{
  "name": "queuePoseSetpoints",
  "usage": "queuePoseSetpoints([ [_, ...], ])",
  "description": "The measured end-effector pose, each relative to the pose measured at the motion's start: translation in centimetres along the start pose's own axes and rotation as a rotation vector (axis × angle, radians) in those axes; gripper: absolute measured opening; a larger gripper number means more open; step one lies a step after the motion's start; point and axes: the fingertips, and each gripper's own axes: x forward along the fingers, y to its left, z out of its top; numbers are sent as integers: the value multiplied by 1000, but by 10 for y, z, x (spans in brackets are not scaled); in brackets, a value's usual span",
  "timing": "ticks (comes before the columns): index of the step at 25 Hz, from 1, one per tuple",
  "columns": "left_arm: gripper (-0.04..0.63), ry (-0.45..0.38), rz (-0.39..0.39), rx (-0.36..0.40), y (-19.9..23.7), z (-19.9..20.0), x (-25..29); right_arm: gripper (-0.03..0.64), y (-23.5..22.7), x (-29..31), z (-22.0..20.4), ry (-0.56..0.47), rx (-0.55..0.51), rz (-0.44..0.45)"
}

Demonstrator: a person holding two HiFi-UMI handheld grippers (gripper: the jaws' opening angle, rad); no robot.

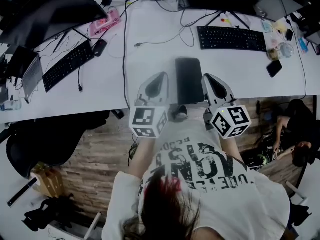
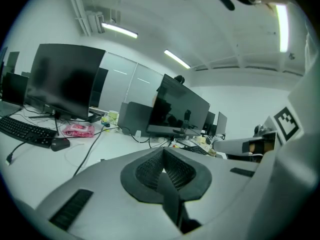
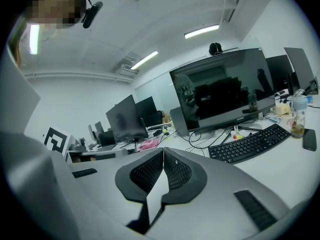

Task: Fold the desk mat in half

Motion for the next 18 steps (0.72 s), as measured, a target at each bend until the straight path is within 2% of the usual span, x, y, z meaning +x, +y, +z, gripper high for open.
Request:
queuePoseSetpoints([
  [7,2,-73,99,-1,30,16,-29,2,15,15,6,-1,-23,39],
  [18,2,-130,197,-18,59,25,-70,2,34,25,9,-3,-63,70],
])
